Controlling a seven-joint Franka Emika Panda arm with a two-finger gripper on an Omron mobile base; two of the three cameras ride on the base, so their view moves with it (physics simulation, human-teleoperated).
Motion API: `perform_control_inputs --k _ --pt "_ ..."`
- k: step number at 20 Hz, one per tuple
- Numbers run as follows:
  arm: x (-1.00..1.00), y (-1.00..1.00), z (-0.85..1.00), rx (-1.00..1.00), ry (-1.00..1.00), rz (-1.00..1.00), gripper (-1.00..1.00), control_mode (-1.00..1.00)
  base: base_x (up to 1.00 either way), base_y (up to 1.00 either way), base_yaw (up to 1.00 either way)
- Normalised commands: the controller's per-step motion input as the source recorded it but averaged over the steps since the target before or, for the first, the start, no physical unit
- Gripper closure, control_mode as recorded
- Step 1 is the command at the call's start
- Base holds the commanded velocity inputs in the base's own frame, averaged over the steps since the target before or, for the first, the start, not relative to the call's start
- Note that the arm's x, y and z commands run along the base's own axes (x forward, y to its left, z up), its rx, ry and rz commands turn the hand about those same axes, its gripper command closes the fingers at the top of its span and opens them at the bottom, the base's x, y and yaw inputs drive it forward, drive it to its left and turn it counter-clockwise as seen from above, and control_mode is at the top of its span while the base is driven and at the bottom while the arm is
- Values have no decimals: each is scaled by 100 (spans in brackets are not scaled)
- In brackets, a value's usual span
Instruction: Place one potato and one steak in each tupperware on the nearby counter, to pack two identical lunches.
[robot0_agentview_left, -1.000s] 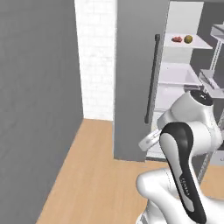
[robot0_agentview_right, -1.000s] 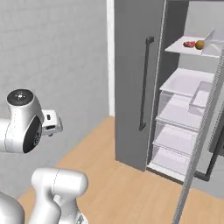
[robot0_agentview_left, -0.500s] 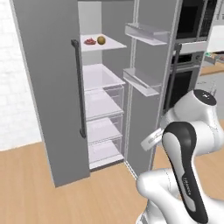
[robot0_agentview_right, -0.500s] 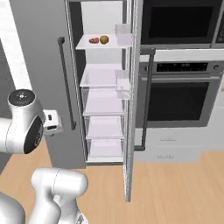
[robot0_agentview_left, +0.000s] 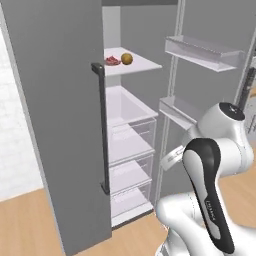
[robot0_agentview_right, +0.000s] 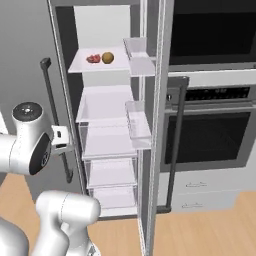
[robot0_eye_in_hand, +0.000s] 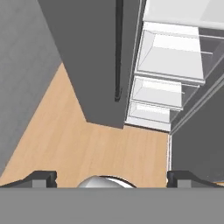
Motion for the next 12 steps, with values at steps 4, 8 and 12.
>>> perform_control_inputs --k 4,8,12 --pt "0 0 0 0 0 0 -100 100 79 7 -40" --pt "0 0 0 0 0 0 -100 100 80 4 -25" --pt "0 0 0 0 0 0 -100 100 61 7 -6"
